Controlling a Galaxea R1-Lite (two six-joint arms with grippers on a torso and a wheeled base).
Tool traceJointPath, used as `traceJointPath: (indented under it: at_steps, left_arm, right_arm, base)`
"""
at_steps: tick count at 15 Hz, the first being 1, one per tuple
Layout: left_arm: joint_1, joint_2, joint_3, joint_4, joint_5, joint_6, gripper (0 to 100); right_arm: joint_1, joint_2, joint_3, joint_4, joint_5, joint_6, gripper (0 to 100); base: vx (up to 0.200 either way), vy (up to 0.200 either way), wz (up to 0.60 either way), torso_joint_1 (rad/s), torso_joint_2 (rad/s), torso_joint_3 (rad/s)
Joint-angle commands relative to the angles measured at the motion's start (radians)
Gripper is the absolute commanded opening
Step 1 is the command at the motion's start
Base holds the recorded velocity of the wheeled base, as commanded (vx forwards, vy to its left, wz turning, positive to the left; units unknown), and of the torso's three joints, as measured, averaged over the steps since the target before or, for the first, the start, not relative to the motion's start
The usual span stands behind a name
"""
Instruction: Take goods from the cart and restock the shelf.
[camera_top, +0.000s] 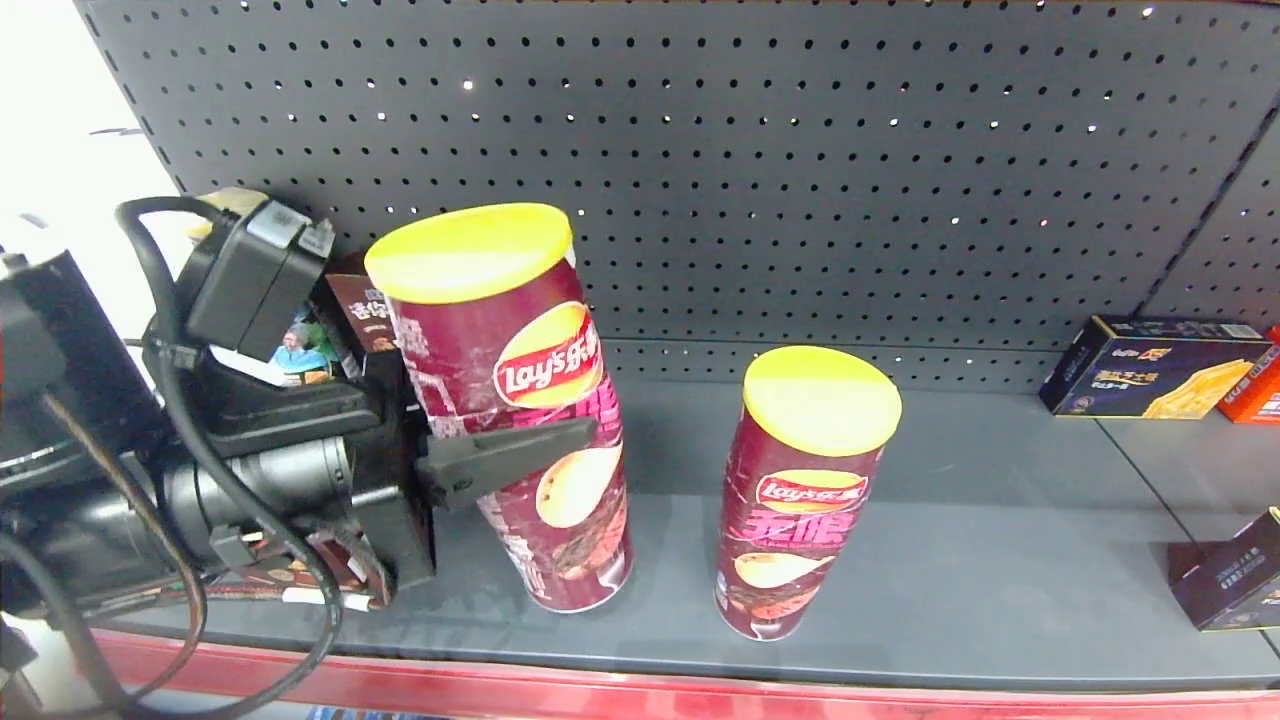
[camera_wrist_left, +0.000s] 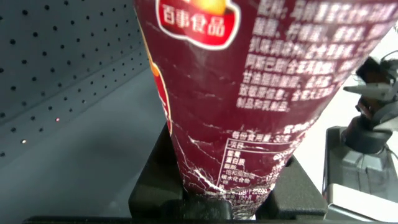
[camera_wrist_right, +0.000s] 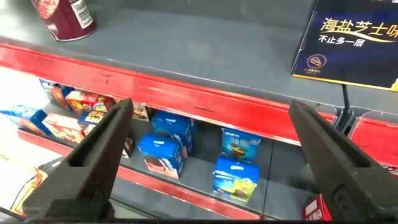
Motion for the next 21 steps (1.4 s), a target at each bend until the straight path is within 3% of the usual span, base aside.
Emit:
traceJointPath:
  at_steps: [1,2,3,7,10,12,13,14,16,21]
  left_arm:
    - [0.004,0.012,-0.195,0.173,-0.004,0.001,0]
    - [0.004,0.012,-0.206,0.184,-0.004,0.002,0]
    - [0.008,0.018,-0.273,0.254,-0.030,0.002,0]
    - [0.039,0.059,-0.298,0.262,-0.089,0.009,0]
    - [0.053,0.071,-0.322,0.270,-0.070,-0.001,0]
    - [0.051,0.084,-0.350,0.331,-0.069,0.004,0]
    - [0.048,0.088,-0.376,0.382,-0.066,0.013,0]
    - [0.042,0.107,-0.400,0.428,-0.047,0.055,0]
    - [0.014,0.160,-0.428,0.428,0.028,0.096,0]
    - [-0.013,0.252,-0.525,0.438,0.025,0.102,0]
  right_arm:
    - [0.000,0.002,0.000,0.000,0.000,0.000,100]
    - [0.000,0.002,0.000,0.000,0.000,0.000,100]
    - [0.000,0.002,0.000,0.000,0.000,0.000,100]
    - [0.000,0.002,0.000,0.000,0.000,0.002,100]
    - [0.000,0.002,0.000,0.000,0.000,0.000,100]
    - [0.000,0.002,0.000,0.000,0.000,0.000,100]
    - [0.000,0.002,0.000,0.000,0.000,0.002,100]
    - [0.000,0.002,0.000,0.000,0.000,0.002,100]
    - [0.000,0.002,0.000,0.000,0.000,0.002,100]
    - [0.000,0.002,0.000,0.000,0.000,0.000,100]
  base:
    - [0.000,0.000,0.00,0.000,0.00,0.000]
    - [0.000,0.000,0.00,0.000,0.00,0.000]
    - [0.000,0.000,0.00,0.000,0.00,0.000]
    - [0.000,0.000,0.00,0.000,0.00,0.000]
    - [0.000,0.000,0.00,0.000,0.00,0.000]
    - [0.000,0.000,0.00,0.000,0.00,0.000]
    - [0.000,0.000,0.00,0.000,0.00,0.000]
    - [0.000,0.000,0.00,0.000,0.00,0.000]
    - [0.000,0.000,0.00,0.000,0.00,0.000]
    - [0.000,0.000,0.00,0.000,0.00,0.000]
